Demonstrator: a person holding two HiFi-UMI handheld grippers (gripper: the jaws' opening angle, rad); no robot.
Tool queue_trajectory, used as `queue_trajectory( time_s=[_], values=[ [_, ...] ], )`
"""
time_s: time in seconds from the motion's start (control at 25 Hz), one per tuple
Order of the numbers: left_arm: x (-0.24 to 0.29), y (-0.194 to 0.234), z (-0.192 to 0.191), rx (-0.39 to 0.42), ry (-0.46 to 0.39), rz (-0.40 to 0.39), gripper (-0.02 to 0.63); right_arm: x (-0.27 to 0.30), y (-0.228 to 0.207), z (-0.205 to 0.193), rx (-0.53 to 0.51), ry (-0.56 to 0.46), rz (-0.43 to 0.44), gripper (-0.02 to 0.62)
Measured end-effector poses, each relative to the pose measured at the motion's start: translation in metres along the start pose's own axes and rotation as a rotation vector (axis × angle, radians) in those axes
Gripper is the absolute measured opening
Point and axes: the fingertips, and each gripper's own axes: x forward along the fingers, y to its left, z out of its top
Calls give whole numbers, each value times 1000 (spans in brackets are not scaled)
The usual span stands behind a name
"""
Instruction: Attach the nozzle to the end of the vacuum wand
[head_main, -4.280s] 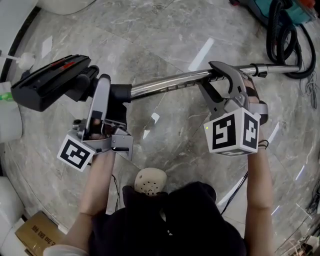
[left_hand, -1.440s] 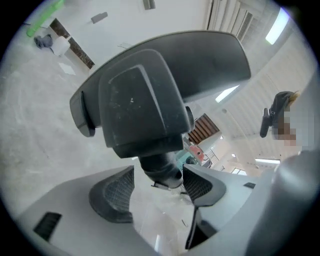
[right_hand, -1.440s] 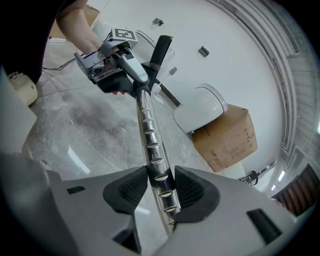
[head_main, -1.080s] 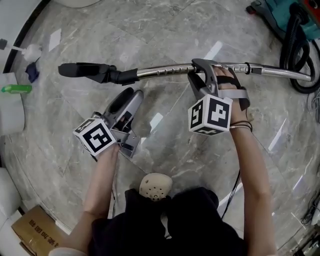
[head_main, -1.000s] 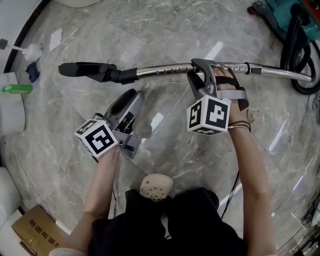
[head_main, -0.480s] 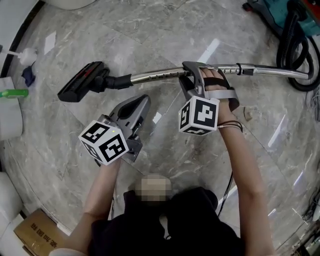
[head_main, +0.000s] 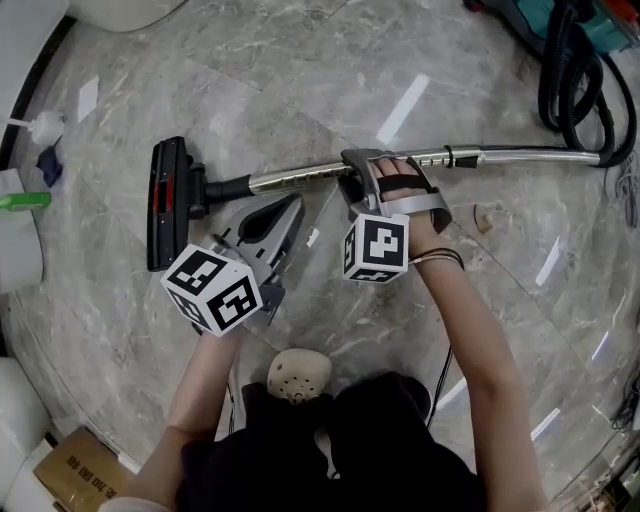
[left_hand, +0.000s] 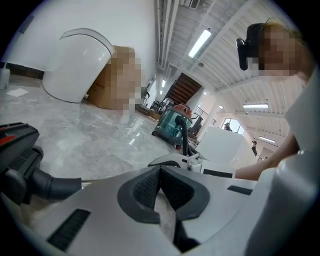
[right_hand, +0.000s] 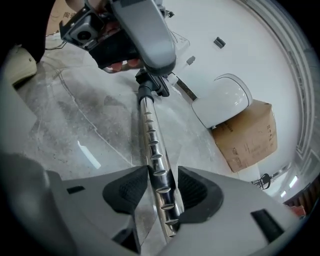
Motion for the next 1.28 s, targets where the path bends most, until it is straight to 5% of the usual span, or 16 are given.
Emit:
queue_trajectory(
  time_s=[0.16,0.28,0.4,0.56,0.72,1.0,1.28],
  values=[
    [8,-4,0,3,-1,-8,9,-15,10,-6,37,-39,41,224],
    [13,-12,5,5,-22,-21,9,-45,9,-14,159,-76,57,250],
    [11,-35,37,23,-52,-26,9,-95,-15,-24,456,-115,56,249],
    [-10,-89,100,41,-12,-36,9,-183,-64,-26,1013,-176,60,242],
    [-38,-149,177,117,-8,-38,9,-271,-139,-11,1332,-255,-114,54],
    [-80,-266,323,139,-25,-52,9,-405,-274,40,1523,-329,-245,15],
    [-116,-362,435,192,-48,-103,9,-516,-383,82,1527,-392,-300,15]
  ],
)
